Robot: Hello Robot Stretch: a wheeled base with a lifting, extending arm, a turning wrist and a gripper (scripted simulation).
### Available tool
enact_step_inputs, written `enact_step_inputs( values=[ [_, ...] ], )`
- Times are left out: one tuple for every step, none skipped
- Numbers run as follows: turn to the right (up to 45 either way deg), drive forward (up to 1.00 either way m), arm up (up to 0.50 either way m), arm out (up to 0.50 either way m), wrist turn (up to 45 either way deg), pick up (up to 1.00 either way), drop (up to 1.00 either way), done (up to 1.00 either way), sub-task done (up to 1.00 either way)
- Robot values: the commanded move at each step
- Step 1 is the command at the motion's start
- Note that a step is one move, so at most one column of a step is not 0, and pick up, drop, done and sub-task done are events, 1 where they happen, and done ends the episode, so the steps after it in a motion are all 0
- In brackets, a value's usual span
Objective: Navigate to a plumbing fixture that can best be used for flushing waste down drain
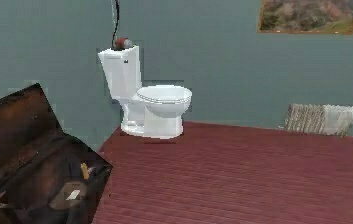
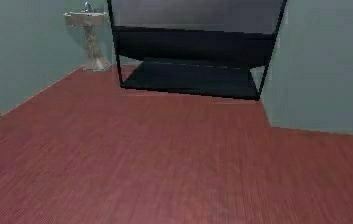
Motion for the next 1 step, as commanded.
enact_step_inputs(
  values=[
    [-45.0, 0.00, 0.00, 0.00, 0.0, 0.00, 0.00, 0.00, 0.00]
  ],
)
